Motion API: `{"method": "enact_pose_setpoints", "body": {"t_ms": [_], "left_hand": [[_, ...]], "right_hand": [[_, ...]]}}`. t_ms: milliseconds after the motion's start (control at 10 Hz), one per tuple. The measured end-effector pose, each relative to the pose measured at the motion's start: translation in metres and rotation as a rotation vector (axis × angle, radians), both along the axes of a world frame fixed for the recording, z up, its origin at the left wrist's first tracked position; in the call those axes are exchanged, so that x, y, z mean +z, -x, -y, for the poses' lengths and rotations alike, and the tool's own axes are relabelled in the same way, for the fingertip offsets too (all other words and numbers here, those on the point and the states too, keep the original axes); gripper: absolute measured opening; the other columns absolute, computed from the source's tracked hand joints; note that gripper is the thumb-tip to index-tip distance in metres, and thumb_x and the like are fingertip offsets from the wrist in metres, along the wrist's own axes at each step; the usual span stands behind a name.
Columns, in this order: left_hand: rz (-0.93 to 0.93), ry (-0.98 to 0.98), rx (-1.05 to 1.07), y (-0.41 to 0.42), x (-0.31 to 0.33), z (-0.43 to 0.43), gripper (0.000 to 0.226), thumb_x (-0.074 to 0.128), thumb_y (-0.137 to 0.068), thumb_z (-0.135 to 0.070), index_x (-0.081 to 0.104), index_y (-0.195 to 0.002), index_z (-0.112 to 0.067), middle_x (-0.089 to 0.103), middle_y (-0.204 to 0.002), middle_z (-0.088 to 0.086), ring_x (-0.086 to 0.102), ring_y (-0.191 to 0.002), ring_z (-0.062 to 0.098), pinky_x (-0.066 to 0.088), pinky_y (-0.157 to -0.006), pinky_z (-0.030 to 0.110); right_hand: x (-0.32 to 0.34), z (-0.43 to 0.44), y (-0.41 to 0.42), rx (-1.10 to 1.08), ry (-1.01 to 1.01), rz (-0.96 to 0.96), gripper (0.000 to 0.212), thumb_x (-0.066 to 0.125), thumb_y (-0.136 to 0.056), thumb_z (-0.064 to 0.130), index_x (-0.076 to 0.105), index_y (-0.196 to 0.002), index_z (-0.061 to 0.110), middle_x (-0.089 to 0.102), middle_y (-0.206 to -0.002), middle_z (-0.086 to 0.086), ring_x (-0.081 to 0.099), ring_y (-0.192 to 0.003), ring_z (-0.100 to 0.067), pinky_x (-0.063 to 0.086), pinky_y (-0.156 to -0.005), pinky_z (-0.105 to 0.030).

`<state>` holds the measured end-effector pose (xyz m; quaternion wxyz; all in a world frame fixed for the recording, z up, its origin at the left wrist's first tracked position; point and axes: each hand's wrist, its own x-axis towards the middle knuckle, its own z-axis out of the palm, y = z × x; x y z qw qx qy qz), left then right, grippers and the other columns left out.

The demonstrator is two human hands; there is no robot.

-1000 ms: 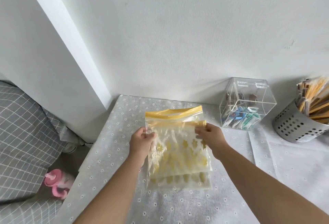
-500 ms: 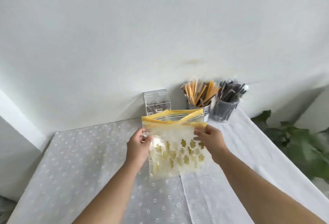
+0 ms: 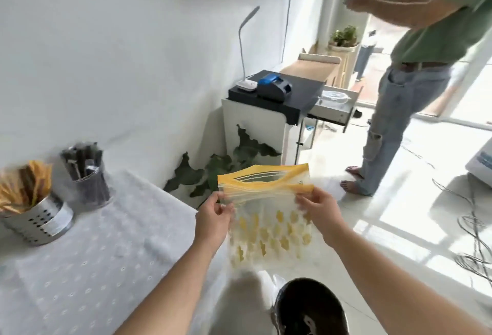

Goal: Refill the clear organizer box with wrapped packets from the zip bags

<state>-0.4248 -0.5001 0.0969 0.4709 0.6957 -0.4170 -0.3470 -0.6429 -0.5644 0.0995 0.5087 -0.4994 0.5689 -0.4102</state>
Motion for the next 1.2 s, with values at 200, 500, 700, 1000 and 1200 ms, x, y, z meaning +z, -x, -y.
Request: {"method": "enact_pose_setpoints", "body": {"t_ms": [200, 500, 700, 1000, 1200], "left_hand": [[0.102, -0.138, -0.266, 0.096, -0.046, 0.049, 0.006, 0.061, -0.090, -0.016, 0.060, -0.087, -0.021, 0.068, -0.073, 0.000, 0.058, -0.059, 0.013, 0.044, -0.056, 0.025], [0.384, -0.323, -0.601, 0.151, -0.183, 0.078, 0.006, 0.063, -0.085, -0.017, 0.066, -0.089, -0.018, 0.067, -0.077, -0.004, 0.064, -0.079, 0.023, 0.047, -0.069, 0.031], [0.442, -0.460, -0.661, 0.159, -0.274, 0.080, 0.021, 0.051, -0.080, -0.002, 0.055, -0.073, -0.021, 0.060, -0.072, -0.003, 0.052, -0.071, 0.024, 0.035, -0.060, 0.026], [0.429, -0.700, -0.781, 0.148, -0.354, 0.068, 0.052, 0.066, -0.083, -0.010, 0.046, -0.130, -0.019, 0.056, -0.128, 0.002, 0.057, -0.114, 0.023, 0.046, -0.095, 0.031], [0.550, -0.633, -0.868, 0.146, -0.327, 0.063, 0.058, 0.062, -0.085, -0.016, 0.039, -0.138, -0.019, 0.049, -0.139, 0.004, 0.047, -0.127, 0.022, 0.042, -0.104, 0.037]], "right_hand": [[-0.049, -0.009, 0.110, -0.240, -0.091, -0.090, 0.014, 0.063, -0.087, 0.003, 0.070, -0.097, 0.009, 0.060, -0.067, 0.000, 0.043, -0.053, -0.014, 0.039, -0.042, -0.022], [-0.189, -0.055, 0.166, -0.424, -0.476, -0.324, 0.011, 0.066, -0.084, 0.018, 0.068, -0.073, 0.017, 0.062, -0.073, -0.006, 0.046, -0.062, -0.018, 0.033, -0.054, -0.025], [-0.280, -0.067, 0.163, -0.418, -0.605, -0.380, 0.020, 0.058, -0.084, 0.005, 0.070, -0.084, 0.021, 0.063, -0.071, -0.002, 0.052, -0.061, -0.016, 0.038, -0.050, -0.021], [-0.357, -0.083, 0.172, -0.243, -0.847, -0.378, 0.064, 0.067, -0.082, 0.000, 0.045, -0.138, 0.023, 0.056, -0.123, -0.009, 0.059, -0.107, -0.028, 0.051, -0.075, -0.033], [-0.323, -0.080, 0.162, -0.204, -0.776, -0.435, 0.052, 0.066, -0.085, 0.013, 0.049, -0.133, 0.026, 0.058, -0.125, -0.015, 0.057, -0.099, -0.023, 0.045, -0.066, -0.026]]}}
